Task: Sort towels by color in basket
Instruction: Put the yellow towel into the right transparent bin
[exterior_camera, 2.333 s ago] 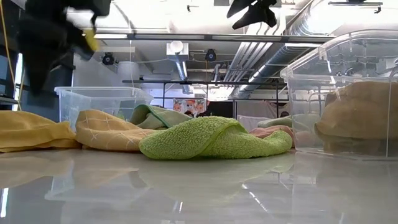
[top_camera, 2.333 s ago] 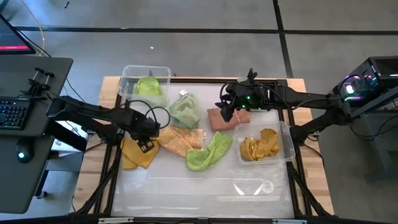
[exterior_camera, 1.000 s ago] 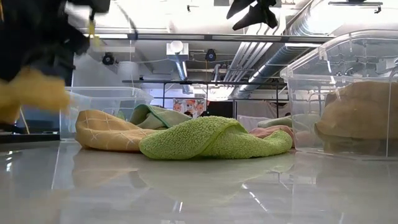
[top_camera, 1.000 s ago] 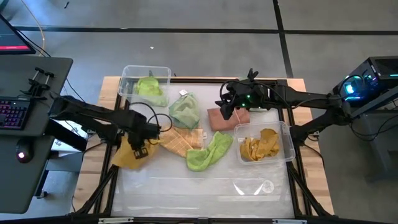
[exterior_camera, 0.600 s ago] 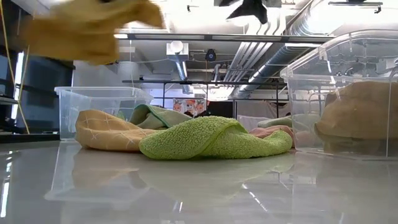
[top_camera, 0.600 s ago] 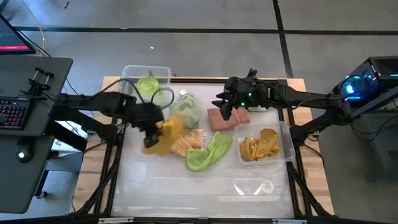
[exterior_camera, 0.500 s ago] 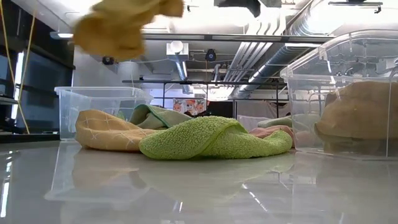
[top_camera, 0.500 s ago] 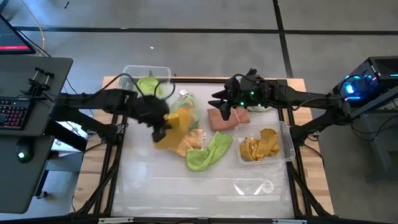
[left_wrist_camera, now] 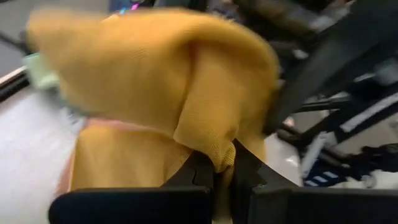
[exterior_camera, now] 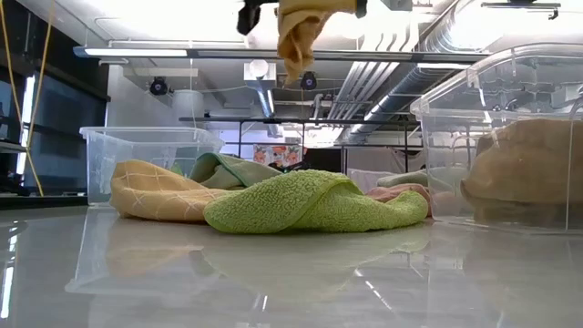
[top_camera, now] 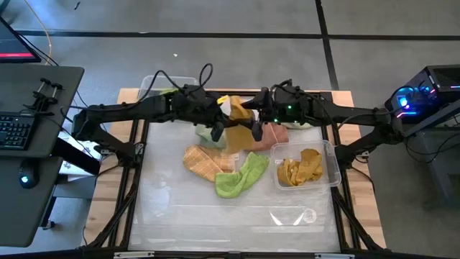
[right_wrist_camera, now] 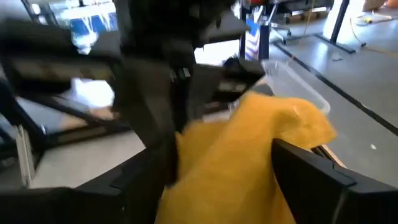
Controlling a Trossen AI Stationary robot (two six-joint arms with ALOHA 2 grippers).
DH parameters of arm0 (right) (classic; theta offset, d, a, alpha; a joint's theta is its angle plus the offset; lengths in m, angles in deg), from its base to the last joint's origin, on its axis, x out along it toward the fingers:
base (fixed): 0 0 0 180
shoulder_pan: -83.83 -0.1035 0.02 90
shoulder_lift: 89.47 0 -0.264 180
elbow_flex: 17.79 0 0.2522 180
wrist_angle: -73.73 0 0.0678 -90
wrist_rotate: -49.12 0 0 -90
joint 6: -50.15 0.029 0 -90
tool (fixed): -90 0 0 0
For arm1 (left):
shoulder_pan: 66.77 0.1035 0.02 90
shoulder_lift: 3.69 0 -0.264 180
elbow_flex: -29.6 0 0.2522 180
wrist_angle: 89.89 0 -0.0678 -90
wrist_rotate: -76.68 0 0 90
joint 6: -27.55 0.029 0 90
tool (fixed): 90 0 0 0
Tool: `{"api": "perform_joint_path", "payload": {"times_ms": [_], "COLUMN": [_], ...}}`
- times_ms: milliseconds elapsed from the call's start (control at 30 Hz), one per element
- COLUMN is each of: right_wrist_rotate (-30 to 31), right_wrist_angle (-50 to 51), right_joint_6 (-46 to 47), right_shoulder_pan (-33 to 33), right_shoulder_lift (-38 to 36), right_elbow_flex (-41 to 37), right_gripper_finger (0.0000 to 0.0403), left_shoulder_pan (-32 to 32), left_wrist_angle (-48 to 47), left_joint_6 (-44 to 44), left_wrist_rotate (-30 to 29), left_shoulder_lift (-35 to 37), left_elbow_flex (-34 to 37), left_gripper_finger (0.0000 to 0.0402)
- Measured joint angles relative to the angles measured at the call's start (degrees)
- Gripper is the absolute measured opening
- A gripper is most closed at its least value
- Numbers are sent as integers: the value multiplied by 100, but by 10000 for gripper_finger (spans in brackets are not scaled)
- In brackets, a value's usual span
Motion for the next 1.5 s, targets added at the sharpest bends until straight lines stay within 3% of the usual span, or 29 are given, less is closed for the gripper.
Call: {"api": "perform_joint_path", "payload": {"times_ms": [267,500,667,900,1100,1200,1367,1500], "right_wrist_rotate": [-277,-362,-422,-258,-294,-622,-828,-530], "right_wrist_angle": [557,761,2048,4890,6439,7262,7279,7276], "right_joint_6": [166,433,945,2099,3561,4590,5462,5081], "right_shoulder_pan": [0,0,-2,-227,-857,-1199,-1670,-1910], "right_shoulder_lift": [-13,-13,-175,-908,-1645,-1888,-2185,-2144], "right_elbow_flex": [13,13,59,464,788,1056,1049,616], "right_gripper_finger": [223,105,16,19,15,13,8,10], "left_shoulder_pan": [29,106,112,108,107,107,107,111], "left_wrist_angle": [121,81,-84,-552,-685,-688,-625,-623], "left_joint_6": [335,564,1015,1203,1354,1387,1475,1667], "left_wrist_rotate": [144,54,-220,-259,-265,-265,-352,-578], "left_shoulder_lift": [-30,-21,85,90,84,84,71,60], "left_elbow_flex": [13,13,-27,-9,-9,-9,-9,-9], "left_gripper_finger": [4,36,94,148,154,154,154,154]}}
